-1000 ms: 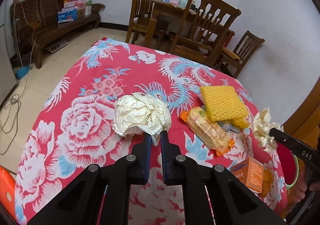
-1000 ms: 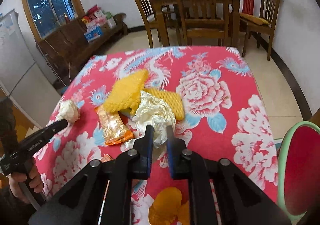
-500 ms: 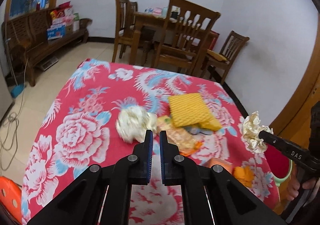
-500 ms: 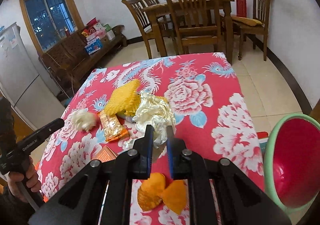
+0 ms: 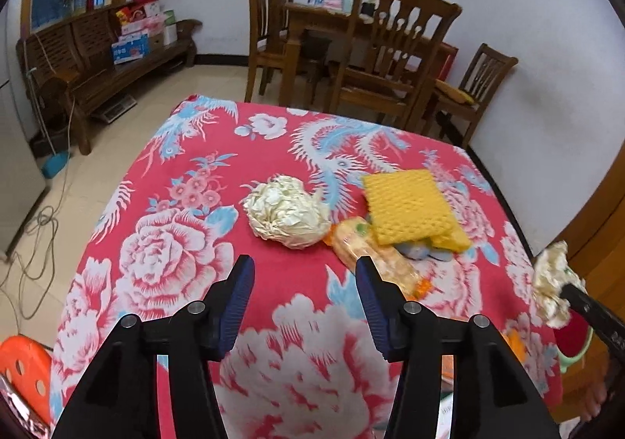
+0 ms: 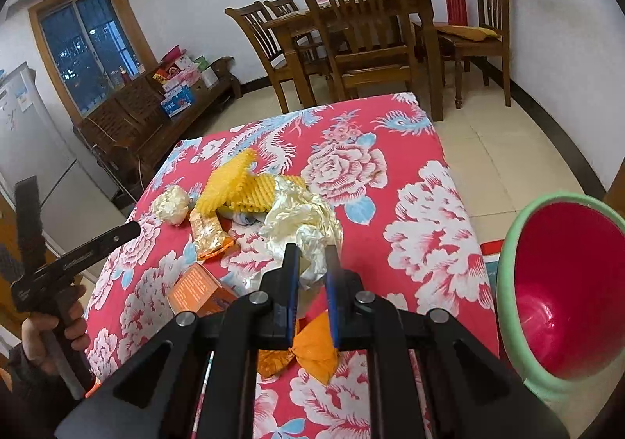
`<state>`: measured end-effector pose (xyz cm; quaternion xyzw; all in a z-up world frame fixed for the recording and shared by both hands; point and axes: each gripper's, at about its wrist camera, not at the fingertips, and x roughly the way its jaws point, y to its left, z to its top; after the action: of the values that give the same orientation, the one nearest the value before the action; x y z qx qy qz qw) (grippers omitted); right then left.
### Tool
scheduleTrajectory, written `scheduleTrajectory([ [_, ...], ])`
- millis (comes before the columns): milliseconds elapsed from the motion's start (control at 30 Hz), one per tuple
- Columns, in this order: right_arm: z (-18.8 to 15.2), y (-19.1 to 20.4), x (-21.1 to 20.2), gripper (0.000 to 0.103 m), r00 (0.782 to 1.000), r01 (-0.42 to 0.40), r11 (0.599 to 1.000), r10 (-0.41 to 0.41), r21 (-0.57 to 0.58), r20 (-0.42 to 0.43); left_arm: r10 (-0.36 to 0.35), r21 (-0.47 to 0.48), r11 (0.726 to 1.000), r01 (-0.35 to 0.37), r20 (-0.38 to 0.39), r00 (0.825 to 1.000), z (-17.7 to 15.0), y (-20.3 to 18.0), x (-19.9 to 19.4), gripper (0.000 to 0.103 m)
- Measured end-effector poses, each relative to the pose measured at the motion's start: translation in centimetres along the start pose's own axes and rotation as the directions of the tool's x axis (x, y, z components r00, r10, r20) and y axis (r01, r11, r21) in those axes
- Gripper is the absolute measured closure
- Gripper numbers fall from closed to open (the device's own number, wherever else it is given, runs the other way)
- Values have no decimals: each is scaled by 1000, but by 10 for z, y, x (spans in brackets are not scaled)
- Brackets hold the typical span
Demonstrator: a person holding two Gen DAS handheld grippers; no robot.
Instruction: Collect trash
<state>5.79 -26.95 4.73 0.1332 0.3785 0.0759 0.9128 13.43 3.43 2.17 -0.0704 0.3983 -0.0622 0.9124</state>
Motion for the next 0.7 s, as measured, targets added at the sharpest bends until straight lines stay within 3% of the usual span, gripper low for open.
scheduleTrajectory([
  [367, -4, -15, 9, 88, 1000, 0, 999, 1, 38, -21, 27, -64, 998, -28, -29, 999, 33, 10, 48, 48],
  [500, -5, -21, 12, 88, 1000, -2, 999, 4, 50, -28, 4, -79, 997, -8, -50, 999, 31, 11, 61, 48],
  [567, -5, -24, 12, 88, 1000, -1, 999, 3, 52, -27, -20, -92, 996, 14, -61, 998, 29, 11, 65, 66],
  [700, -5, -30, 13, 88, 1000, 6, 998, -4, 66, -31, -22, -68, 997, 19, -39, 999, 24, 5, 61, 69],
])
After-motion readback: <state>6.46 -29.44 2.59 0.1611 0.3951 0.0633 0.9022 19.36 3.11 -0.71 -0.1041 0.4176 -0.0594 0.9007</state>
